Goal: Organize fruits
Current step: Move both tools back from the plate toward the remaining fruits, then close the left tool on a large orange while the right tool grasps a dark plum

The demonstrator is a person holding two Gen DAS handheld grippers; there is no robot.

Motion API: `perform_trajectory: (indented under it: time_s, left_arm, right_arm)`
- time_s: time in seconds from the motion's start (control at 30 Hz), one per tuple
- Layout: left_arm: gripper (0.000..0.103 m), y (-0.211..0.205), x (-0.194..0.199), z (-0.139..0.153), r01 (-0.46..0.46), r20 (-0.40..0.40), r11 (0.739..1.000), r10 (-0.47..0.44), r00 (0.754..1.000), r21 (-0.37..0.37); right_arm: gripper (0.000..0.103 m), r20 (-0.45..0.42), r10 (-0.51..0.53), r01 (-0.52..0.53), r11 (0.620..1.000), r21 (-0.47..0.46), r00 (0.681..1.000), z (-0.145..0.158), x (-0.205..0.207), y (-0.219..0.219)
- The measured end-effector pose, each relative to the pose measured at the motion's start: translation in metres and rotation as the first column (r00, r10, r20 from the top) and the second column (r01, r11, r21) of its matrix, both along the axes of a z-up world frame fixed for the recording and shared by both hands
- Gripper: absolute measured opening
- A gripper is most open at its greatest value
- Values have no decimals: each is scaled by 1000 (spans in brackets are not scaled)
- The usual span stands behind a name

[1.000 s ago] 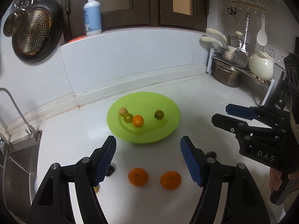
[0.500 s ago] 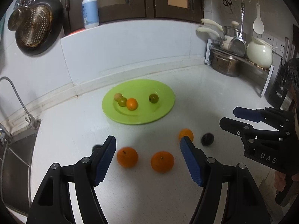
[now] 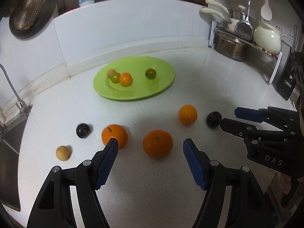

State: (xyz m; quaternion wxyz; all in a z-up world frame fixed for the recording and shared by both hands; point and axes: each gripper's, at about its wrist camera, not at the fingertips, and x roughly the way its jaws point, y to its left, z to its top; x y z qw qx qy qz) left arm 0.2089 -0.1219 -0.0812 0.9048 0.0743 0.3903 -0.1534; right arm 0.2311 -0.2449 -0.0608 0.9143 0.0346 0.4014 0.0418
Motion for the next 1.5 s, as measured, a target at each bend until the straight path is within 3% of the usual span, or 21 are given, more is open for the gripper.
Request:
perform_trajectory:
  time_s: [0.73, 1.07, 1.5]
  left_arm:
    - [51, -10, 20, -28, 2, -92, 1000, 0, 996, 18]
    - [43, -11, 27, -32, -2, -122, 1000, 0, 993, -20]
    - [42, -9, 21, -25, 10, -109, 1000, -13, 994, -27]
  right_arm:
    - [44, -64, -4, 5, 1000, 14, 998, -29, 24, -9]
    - [36, -79, 9, -6, 999, 41, 997, -34, 31, -6]
    - [33, -60, 17, -14, 999, 41, 998, -28, 26, 1]
